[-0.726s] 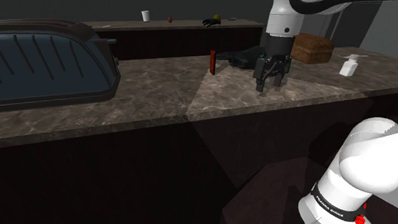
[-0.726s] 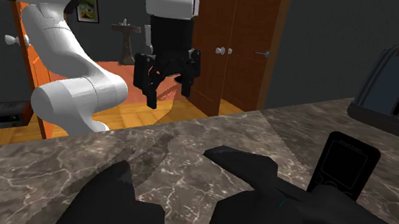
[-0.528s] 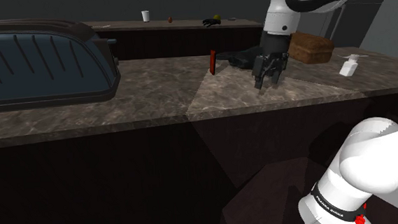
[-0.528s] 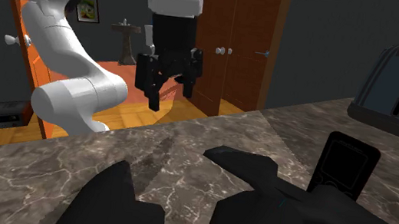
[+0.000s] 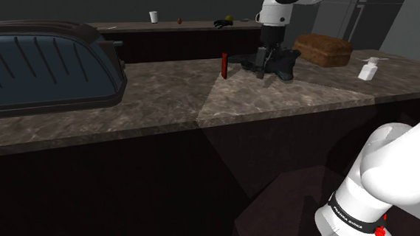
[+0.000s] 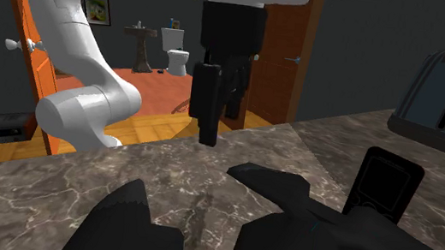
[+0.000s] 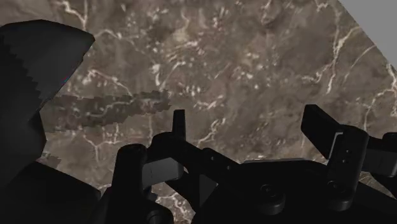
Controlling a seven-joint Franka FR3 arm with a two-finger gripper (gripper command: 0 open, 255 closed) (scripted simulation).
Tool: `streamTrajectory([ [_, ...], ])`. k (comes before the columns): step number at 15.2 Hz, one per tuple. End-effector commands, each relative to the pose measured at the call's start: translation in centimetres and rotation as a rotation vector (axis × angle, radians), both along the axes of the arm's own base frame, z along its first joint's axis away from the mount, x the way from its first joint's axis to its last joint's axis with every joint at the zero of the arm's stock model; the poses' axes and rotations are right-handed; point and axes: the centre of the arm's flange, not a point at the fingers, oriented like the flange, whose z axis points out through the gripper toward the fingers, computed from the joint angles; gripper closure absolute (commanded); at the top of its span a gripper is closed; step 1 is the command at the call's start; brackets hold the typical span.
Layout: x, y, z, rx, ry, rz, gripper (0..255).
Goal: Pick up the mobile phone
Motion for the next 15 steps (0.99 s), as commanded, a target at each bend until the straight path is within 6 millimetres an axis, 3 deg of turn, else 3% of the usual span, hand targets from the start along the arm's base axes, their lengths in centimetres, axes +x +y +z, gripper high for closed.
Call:
streamTrajectory([
  [1,2.5,-0.6,0.8,-0.004,-0.005,0.081,0],
  [8,11.4,-1.1,2.6,-0.013,-0.022,0.347,0],
  [15,19.8,0.8,4.5,-0.023,-0.038,0.609,0],
])
